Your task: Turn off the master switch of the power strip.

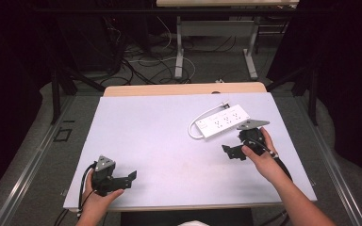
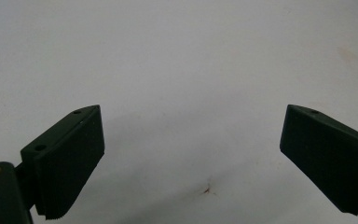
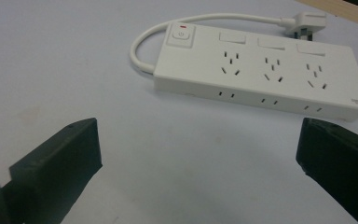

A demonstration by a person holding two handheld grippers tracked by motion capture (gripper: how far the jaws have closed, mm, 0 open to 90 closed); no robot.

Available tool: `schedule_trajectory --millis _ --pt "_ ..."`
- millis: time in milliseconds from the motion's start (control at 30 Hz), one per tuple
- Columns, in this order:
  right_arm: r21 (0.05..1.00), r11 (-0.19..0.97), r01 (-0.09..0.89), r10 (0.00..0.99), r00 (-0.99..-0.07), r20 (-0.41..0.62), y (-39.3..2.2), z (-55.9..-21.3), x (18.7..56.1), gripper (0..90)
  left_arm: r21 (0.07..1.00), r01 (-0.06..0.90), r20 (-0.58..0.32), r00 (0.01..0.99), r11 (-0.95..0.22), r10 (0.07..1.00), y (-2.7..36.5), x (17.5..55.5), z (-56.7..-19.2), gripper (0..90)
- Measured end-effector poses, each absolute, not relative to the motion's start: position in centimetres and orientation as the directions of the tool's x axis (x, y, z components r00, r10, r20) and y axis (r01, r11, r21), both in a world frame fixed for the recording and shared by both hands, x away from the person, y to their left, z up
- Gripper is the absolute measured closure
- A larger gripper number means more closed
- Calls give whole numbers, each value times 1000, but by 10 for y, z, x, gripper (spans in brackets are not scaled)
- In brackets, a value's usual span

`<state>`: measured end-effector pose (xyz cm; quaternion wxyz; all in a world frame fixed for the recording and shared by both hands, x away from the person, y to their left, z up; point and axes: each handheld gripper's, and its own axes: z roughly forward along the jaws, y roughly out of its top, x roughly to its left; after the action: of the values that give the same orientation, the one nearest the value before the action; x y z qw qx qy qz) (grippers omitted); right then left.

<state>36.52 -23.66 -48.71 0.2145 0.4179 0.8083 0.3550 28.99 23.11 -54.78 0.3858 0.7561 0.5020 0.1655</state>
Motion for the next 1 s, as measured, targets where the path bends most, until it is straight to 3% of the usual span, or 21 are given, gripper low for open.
schedule_trajectory --millis 1000 --pt "771 268 578 909 -416 -5 -314 -532 313 0 748 637 -144 428 -185 892 232 291 -549 63"
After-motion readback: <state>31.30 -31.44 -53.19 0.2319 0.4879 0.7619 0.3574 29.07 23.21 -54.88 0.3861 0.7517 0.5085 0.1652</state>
